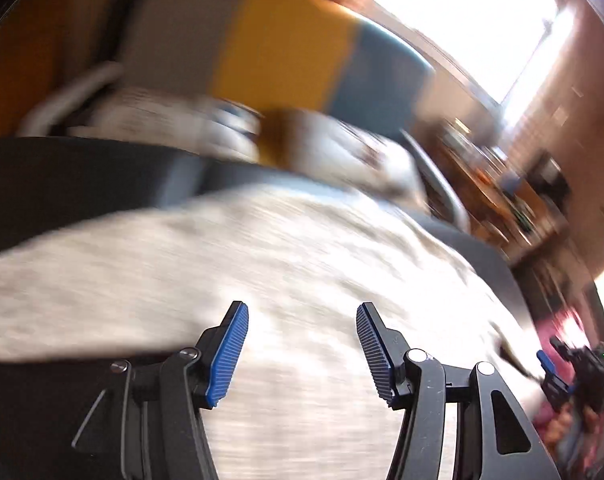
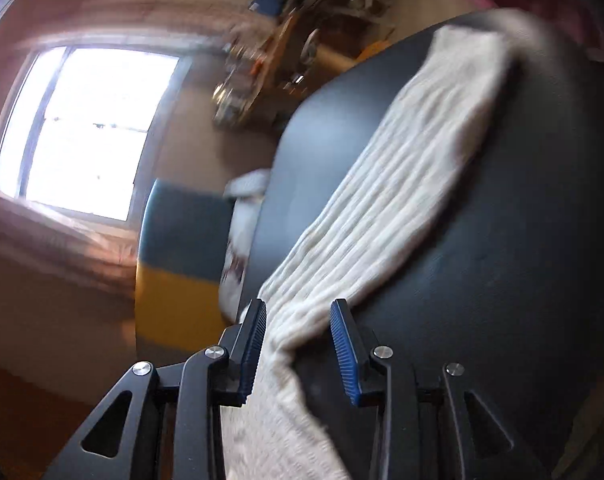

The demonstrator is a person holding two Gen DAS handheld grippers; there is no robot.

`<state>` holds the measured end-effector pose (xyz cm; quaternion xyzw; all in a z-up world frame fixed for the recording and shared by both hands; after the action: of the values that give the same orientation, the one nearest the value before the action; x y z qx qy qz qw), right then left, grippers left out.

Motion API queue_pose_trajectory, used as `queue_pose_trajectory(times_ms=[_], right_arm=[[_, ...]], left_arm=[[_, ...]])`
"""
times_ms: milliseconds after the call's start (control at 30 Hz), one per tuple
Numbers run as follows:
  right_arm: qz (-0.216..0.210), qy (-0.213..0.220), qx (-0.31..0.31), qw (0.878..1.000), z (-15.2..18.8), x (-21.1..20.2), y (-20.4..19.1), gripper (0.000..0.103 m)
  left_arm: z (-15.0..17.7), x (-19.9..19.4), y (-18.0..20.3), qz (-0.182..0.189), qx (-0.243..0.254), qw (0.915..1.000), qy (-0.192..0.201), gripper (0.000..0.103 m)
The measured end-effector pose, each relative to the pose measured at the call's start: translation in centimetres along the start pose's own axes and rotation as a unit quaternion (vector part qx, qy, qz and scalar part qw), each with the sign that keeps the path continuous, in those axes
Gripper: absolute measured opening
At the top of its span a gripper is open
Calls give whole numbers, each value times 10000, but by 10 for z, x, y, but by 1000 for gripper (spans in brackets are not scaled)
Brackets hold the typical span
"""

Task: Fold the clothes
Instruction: 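Grasp the other sleeve cuff with the right gripper and lift it toward the left gripper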

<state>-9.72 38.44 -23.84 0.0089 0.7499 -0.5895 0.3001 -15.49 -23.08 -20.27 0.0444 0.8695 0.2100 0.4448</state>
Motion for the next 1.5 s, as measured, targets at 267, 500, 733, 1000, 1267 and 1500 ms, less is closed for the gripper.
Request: queue_pose_trajectory(times_ms=[267, 500, 733, 1000, 1267, 1500], right_arm=[[388, 648, 1004, 9921, -80, -13, 67, 36], [516, 698, 671, 9940, -109, 7, 62, 33], [1370, 140, -1273, 9823, -92, 45, 19, 9], [1547, -842, -3695, 9124, -26, 89, -41, 7], [1879, -921, -4930, 8445, 20, 101, -51, 6], [2418, -866, -6345, 7290, 66, 110, -59, 5]], left_arm=[[41, 85, 144, 410, 1005, 9888, -1028, 57], [70, 97, 168, 304, 1270, 9806, -1465, 57], [65, 106, 181, 455, 1190, 9776, -1676, 58], [30, 111, 280, 1991, 955, 9477, -2306, 58], [38, 149, 404, 2529, 1126, 9100, -3086, 60], [48, 195, 450, 2561, 747, 8817, -3892, 61]])
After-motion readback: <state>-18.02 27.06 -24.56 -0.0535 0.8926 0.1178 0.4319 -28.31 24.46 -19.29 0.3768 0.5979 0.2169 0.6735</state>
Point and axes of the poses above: each gripper's, at about its wrist camera, not at the fingertips, and x roughly the way its jaws point, y to its right, z to its underside, the point moved 4 cm from there along x, roughly the way its jaws point, and after that the axes turned 4 degrees about -y, right-handed, at the moved point
